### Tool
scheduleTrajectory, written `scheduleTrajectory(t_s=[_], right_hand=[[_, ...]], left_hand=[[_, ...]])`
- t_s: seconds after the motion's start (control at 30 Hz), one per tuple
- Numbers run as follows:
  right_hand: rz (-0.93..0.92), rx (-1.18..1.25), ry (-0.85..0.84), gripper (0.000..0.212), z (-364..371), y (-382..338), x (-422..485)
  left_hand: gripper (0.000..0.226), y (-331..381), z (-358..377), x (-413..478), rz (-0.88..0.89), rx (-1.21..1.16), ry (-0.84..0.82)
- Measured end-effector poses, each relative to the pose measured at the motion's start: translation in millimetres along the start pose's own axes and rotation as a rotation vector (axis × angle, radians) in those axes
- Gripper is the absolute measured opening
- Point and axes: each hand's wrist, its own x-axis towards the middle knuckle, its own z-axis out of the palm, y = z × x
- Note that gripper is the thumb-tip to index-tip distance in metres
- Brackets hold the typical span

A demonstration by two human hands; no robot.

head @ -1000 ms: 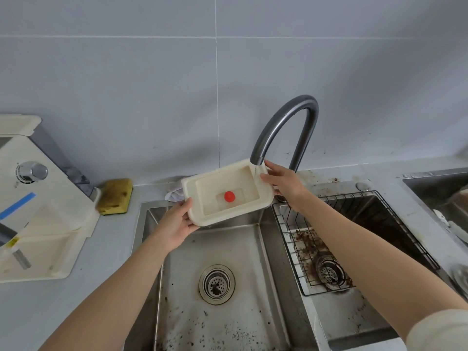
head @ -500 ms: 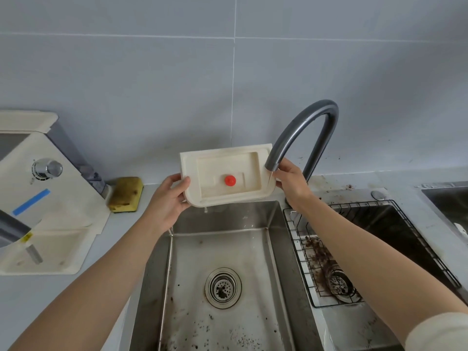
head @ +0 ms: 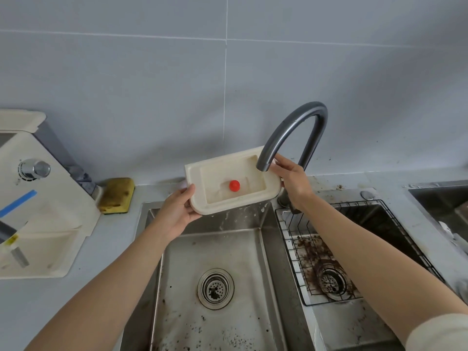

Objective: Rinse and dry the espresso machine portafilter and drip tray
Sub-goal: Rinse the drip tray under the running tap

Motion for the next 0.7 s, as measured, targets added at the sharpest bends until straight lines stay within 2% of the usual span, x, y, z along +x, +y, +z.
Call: scheduleTrajectory(t_s=[0.7], right_hand=[[0.030,-0.064,0.204,0.041,-43,-5,-21]], left_hand=[[0.012,-36,47,0,-0.168,-0.010,-0.080]])
